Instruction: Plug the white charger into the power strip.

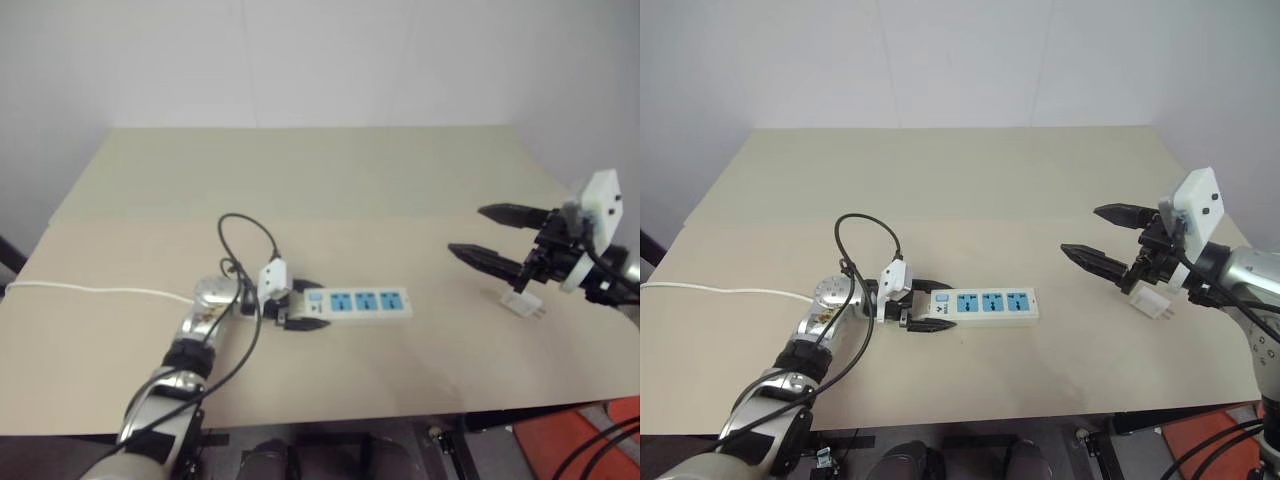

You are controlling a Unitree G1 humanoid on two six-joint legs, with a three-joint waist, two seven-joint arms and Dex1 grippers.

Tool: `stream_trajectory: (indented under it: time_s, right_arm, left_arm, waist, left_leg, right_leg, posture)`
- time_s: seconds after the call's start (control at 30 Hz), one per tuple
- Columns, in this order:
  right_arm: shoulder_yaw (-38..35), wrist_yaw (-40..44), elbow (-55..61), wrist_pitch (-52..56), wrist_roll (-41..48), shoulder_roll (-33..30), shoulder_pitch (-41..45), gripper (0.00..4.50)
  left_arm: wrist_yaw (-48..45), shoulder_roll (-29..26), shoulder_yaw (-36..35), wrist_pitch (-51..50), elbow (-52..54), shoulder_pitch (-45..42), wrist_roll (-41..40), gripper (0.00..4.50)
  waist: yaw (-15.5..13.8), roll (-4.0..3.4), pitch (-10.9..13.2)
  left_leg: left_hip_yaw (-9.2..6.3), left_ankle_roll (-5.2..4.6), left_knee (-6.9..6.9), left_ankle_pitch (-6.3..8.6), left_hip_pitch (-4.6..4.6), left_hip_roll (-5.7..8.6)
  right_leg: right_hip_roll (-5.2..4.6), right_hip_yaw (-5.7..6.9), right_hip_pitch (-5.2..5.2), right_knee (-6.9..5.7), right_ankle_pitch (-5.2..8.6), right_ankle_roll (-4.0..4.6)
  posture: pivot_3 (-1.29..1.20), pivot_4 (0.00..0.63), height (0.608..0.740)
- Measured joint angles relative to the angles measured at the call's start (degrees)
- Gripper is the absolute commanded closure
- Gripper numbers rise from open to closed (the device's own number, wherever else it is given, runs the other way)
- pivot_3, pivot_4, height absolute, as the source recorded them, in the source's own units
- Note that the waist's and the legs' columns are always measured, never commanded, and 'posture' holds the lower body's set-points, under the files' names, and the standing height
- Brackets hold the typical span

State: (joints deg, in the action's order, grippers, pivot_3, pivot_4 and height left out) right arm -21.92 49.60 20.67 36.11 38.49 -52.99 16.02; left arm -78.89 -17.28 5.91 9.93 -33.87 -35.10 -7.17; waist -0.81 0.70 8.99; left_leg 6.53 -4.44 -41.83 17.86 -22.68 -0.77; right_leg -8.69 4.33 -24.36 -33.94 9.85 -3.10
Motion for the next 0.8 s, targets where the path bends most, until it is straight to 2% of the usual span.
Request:
stream_trajectory:
  time_s: [0.27, 0.6, 0.8]
  right_arm:
    - [-1.2, 1.4, -3.2, -1.6, -2.7, -1.8, -1.6, 0.00]
    - [-1.1, 5.6, -15.8, -2.7, -6.8, -7.9, -0.8, 0.00]
    - [6.2, 7.6, -27.0, -1.3, -12.9, -14.1, 6.4, 0.00]
  left_arm:
    - [3.2, 0.7, 1.8, -3.0, 8.4, 5.4, -1.0, 1.21]
    - [4.0, -0.7, 3.6, -3.8, 9.1, 5.0, -1.1, 1.21]
    - [4.3, -0.9, 4.2, -3.8, 8.8, 4.5, -1.1, 1.21]
  waist:
    - [0.0, -0.01, 0.0]
    - [0.1, -0.04, 0.0]
    - [0.1, -0.06, 0.0]
  left_leg:
    - [0.00, 0.00, -0.01, 0.00, 0.03, 0.01]
    - [0.01, 0.00, -0.01, 0.00, 0.07, 0.01]
    - [0.02, -0.01, -0.01, 0.00, 0.09, 0.01]
  right_leg:
    - [0.00, 0.00, 0.03, 0.00, 0.00, 0.00]
    - [0.00, -0.02, 0.04, 0.00, 0.00, 0.00]
    - [-0.04, -0.05, 0.04, 0.05, 0.00, 0.00]
  posture:
    - [0.00, 0.150, 0.740]
    - [0.00, 0.150, 0.740]
    - [0.00, 0.150, 0.740]
